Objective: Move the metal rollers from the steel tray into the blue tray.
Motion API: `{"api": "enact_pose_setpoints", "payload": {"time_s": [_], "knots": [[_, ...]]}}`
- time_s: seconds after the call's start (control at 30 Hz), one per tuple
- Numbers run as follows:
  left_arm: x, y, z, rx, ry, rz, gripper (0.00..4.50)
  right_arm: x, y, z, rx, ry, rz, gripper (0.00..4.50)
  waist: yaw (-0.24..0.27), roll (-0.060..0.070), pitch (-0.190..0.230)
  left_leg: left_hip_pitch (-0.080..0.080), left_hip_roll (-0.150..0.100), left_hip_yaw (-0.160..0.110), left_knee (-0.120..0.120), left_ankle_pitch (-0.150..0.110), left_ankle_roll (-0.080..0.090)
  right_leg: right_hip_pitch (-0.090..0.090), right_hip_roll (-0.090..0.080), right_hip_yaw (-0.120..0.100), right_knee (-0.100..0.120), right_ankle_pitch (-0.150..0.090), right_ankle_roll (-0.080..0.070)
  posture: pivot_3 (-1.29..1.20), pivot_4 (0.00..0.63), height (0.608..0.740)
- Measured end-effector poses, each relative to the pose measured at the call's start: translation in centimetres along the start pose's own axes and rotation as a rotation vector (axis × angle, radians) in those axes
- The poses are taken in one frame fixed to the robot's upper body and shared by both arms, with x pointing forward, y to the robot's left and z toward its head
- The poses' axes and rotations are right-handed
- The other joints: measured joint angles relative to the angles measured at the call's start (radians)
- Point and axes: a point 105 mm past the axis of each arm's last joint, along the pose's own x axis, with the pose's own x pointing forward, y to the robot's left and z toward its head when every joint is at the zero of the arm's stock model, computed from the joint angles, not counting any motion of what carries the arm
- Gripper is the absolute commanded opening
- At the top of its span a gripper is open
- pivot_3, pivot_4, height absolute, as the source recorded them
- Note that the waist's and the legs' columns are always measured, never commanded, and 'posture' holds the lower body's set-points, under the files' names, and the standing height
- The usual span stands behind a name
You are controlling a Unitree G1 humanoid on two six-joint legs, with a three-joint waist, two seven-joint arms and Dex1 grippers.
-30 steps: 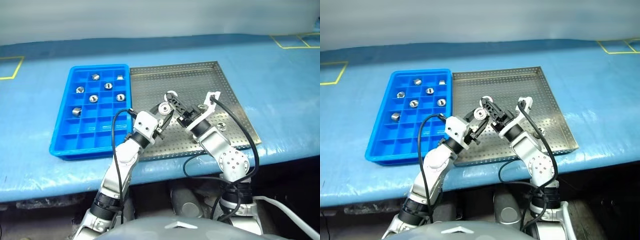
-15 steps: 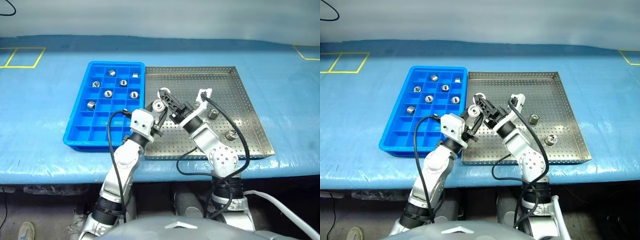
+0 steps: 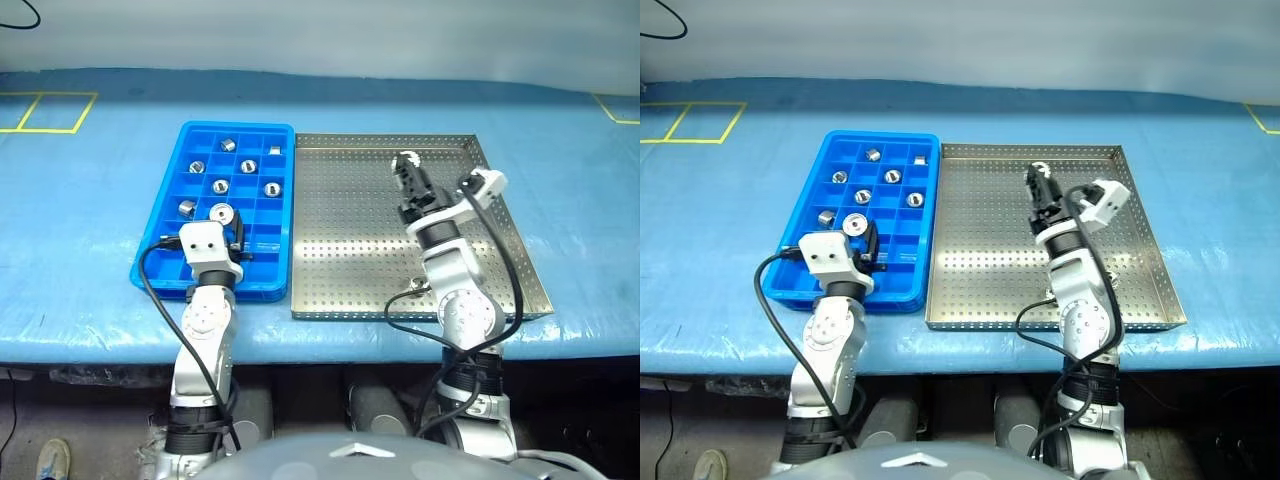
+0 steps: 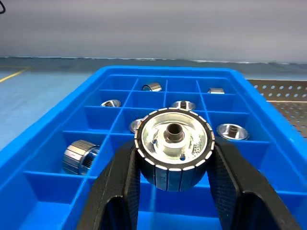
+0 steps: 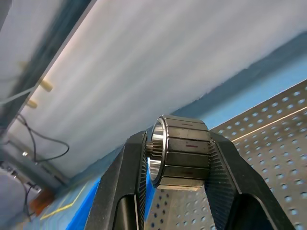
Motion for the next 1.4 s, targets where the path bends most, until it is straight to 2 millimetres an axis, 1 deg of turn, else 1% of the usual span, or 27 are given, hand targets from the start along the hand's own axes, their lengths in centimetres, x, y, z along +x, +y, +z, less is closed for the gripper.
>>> {"api": "enact_pose_setpoints", "payload": {"time_s": [0.13, 0.23, 0.4, 0.5, 0.67, 0.9, 1.17, 1.23, 1.27, 1.3, 1.4], "knots": [[0.0, 1.4, 0.1, 0.012, 0.003, 0.087, 1.72, 0.0, 0.3, -0.5, -0.035, 0.039, 0.024, 1.30, 0.006, 0.000, 0.000, 0.000, 0.000, 0.000, 0.000, 0.000, 0.000, 0.000, 0.000, 0.000, 0.000, 0.000, 0.000, 0.08, 0.150, 0.740], [-0.1, 2.0, 0.1, 0.027, 0.019, 0.135, 1.72, 0.0, 0.5, -0.9, -0.053, 0.058, 0.042, 1.30, 0.008, 0.000, 0.000, -0.001, 0.000, 0.000, 0.000, 0.000, 0.000, 0.000, 0.000, 0.000, 0.000, 0.000, -0.001, 0.08, 0.150, 0.740], [-0.3, 2.6, -0.1, 0.030, 0.063, 0.191, 1.72, -0.1, 0.9, -1.6, -0.061, 0.099, 0.069, 1.30, 0.009, 0.000, 0.000, 0.000, 0.000, -0.001, 0.000, 0.000, 0.000, 0.000, 0.000, -0.001, 0.000, 0.000, -0.001, 0.11, 0.150, 0.740], [-0.5, 3.0, -0.1, 0.033, 0.092, 0.221, 1.72, -0.1, 1.0, -1.8, -0.072, 0.112, 0.079, 1.30, 0.013, 0.000, 0.000, 0.000, 0.000, -0.001, 0.000, 0.000, 0.000, 0.000, 0.000, -0.001, 0.000, 0.000, -0.001, 0.12, 0.150, 0.740], [-1.5, 3.5, -0.1, 0.022, 0.111, 0.264, 1.72, -0.2, 0.9, -2.1, -0.090, 0.138, 0.081, 1.30, 0.019, 0.000, 0.000, 0.000, 0.000, -0.001, 0.000, 0.000, 0.000, 0.000, 0.000, -0.001, 0.000, 0.000, -0.001, 0.14, 0.150, 0.740], [-2.8, 4.2, -0.2, 0.000, 0.126, 0.335, 1.72, -0.2, 1.3, -2.8, -0.096, 0.169, 0.107, 1.30, 0.028, 0.000, 0.000, 0.000, 0.000, -0.001, 0.000, 0.000, 0.000, 0.000, 0.000, -0.001, 0.000, -0.001, -0.002, 0.15, 0.150, 0.740], [-3.3, 4.9, -0.6, -0.096, 0.162, 0.385, 1.72, -0.2, 1.4, -3.1, -0.110, 0.185, 0.120, 1.30, 0.030, 0.001, -0.001, 0.001, 0.000, -0.001, -0.001, 0.000, 0.000, 0.001, 0.000, -0.001, 0.000, -0.001, -0.002, 0.15, 0.150, 0.740], [-3.1, 4.9, -0.5, -0.108, 0.164, 0.382, 2.44, -0.2, 1.4, -3.1, -0.115, 0.186, 0.118, 1.30, 0.030, 0.002, -0.001, 0.002, 0.000, -0.001, -0.001, 0.000, 0.000, 0.001, 0.000, -0.001, 0.000, -0.001, -0.002, 0.13, 0.150, 0.740], [-3.0, 4.8, -0.5, -0.123, 0.165, 0.377, 2.63, -0.2, 1.4, -3.1, -0.118, 0.186, 0.117, 1.30, 0.030, 0.002, -0.001, 0.002, 0.000, -0.001, 0.000, 0.000, 0.000, 0.001, 0.000, -0.001, 0.000, -0.001, -0.003, 0.13, 0.150, 0.740], [-2.9, 4.7, -0.5, -0.133, 0.169, 0.377, 2.96, -0.2, 1.3, -3.1, -0.119, 0.186, 0.116, 1.30, 0.030, 0.003, -0.002, 0.002, 0.000, -0.001, 0.000, 0.000, 0.000, 0.002, 0.000, -0.001, 0.000, -0.003, -0.004, 0.12, 0.150, 0.740], [-2.7, 5.0, -0.7, -0.160, 0.181, 0.401, 3.95, -0.2, 1.3, -3.1, -0.124, 0.188, 0.114, 1.30, 0.030, 0.004, -0.002, 0.003, 0.000, -0.001, 0.000, 0.001, -0.001, 0.003, 0.000, -0.001, 0.001, -0.006, -0.002, 0.12, 0.150, 0.740]]}}
